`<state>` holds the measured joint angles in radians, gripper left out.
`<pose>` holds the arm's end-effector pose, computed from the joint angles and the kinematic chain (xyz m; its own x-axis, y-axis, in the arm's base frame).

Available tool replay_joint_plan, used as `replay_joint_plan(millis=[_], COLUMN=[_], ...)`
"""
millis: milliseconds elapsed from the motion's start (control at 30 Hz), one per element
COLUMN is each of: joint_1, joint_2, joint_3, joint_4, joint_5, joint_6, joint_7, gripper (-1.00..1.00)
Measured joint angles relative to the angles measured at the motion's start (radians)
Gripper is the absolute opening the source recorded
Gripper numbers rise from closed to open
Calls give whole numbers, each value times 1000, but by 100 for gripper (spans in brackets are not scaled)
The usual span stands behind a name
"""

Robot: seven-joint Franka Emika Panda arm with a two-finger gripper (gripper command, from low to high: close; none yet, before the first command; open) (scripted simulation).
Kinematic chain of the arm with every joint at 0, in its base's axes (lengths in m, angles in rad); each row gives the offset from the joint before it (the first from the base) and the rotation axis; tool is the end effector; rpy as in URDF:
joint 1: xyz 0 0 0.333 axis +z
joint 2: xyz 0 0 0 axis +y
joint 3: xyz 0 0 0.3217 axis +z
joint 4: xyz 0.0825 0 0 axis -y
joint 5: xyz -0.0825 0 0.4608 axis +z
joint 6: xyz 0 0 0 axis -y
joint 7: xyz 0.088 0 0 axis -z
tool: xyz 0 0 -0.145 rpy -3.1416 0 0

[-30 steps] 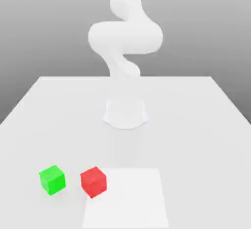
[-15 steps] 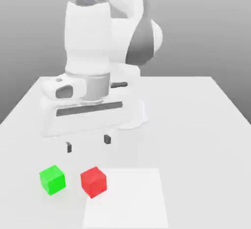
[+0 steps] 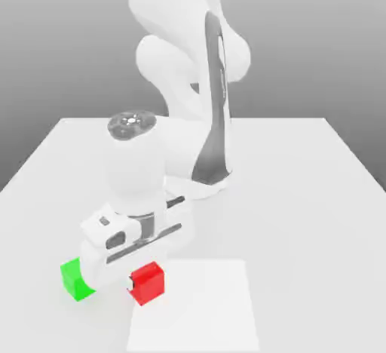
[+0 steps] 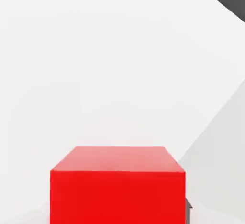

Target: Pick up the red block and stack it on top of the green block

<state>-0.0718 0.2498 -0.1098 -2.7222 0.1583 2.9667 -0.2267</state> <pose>0.3959 -0.0892 0.0394 0.9942 -0.1073 -0.0017 -0.1073 -0.9942 -0.0005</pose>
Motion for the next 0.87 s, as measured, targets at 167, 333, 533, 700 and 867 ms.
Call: replay_joint_plan(millis=[167, 333, 533, 700, 867], joint_1=[23, -58, -170, -190, -205], joint_2=[-156, -245, -289, -156, -94], joint_3=[-48, -87, -153, -130, -105], joint_4=[-24, -14, 24, 38, 42], joint_5=[-105, -163, -182, -93, -48], joint_6=[-129, -227, -308, -193, -137], joint_7=[77, 253, 525, 512, 481], gripper=[-100, -100, -100, -100, 100])
